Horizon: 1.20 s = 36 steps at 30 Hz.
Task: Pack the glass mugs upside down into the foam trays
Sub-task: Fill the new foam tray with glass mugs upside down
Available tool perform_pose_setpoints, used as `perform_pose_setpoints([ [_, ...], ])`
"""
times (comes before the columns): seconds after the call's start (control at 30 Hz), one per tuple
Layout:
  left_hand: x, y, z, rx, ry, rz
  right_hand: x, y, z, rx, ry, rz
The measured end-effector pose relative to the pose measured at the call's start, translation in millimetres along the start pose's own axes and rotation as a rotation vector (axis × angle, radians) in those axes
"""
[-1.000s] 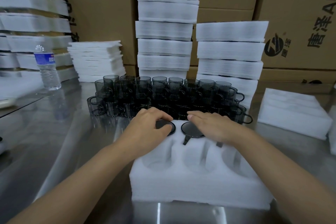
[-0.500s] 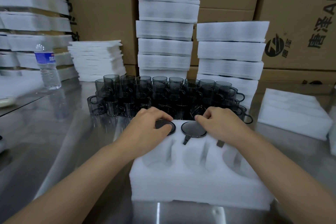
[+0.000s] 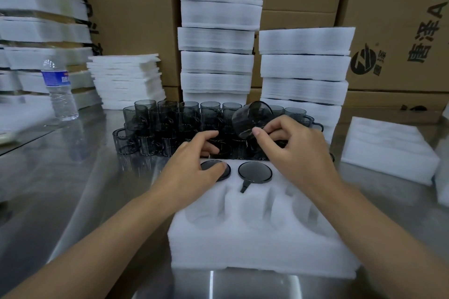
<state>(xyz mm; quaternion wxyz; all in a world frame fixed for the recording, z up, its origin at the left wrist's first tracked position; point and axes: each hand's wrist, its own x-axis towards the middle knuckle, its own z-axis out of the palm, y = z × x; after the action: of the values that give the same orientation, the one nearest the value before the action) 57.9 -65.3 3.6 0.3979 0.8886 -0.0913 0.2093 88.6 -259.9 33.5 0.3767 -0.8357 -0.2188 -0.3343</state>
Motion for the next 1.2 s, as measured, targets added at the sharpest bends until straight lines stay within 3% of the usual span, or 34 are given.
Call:
perform_pose_setpoints([
  [0.4,-4,6,-2,-0.086,-0.002,0.183,-10,-12,-2,0.064,-0.090,-0.366],
  [0.53,-4,3,-2,-0.093,-0.004,0.173,-10,-12,-4,0.087,-0.117,-0.375],
  [0.93,-3,1,-1,-0.166,-0.083,0.184,-6,-1,-1,0.245,-0.241,-0.148],
  [1.2,-3,0,0,-0.159,-0.082,0.169,-5,-1,-1,0.173,-0.309,-0.230],
])
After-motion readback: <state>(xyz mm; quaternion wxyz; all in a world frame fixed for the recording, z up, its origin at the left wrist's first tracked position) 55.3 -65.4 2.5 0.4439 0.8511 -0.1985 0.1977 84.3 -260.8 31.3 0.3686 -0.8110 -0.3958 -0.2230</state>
